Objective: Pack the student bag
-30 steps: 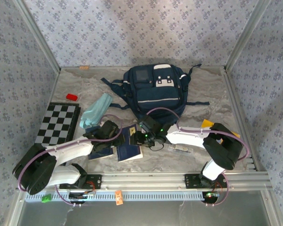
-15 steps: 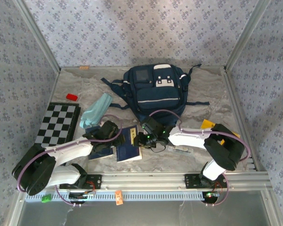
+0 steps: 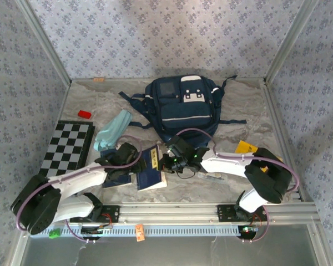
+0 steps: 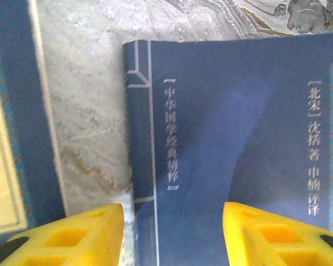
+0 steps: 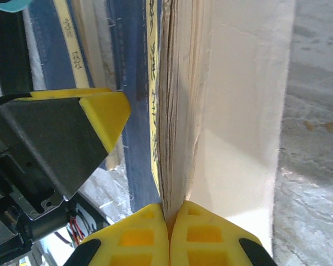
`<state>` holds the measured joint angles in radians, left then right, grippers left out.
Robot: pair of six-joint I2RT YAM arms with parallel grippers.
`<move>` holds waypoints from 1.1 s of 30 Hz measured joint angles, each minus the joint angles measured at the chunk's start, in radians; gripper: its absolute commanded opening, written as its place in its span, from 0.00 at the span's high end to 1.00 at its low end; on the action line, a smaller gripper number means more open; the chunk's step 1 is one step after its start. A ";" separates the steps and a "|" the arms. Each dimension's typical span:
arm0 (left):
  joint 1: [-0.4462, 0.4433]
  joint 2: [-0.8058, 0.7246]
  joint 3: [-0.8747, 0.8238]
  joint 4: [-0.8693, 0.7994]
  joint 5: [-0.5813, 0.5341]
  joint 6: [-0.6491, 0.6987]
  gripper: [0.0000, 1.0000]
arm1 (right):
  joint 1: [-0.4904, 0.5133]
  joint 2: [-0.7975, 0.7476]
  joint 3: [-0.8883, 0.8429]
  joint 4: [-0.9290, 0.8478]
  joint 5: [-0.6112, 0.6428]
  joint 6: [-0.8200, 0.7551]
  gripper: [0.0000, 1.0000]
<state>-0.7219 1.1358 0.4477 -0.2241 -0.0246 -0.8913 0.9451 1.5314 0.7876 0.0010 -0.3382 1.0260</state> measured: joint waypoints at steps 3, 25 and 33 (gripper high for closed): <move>0.006 -0.101 0.005 -0.066 -0.011 0.024 0.43 | 0.000 -0.037 -0.002 -0.001 0.001 0.003 1.00; 0.269 -0.438 0.108 -0.051 0.495 -0.014 0.26 | -0.193 -0.380 0.051 -0.084 -0.138 0.004 1.00; 0.271 -0.396 0.097 0.137 0.613 -0.121 0.34 | -0.239 -0.380 0.055 -0.021 -0.221 0.018 1.00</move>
<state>-0.4507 0.7399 0.5442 -0.0875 0.5888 -1.0126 0.7063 1.1519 0.8425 -0.0204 -0.5591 1.0443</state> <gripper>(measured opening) 0.685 0.051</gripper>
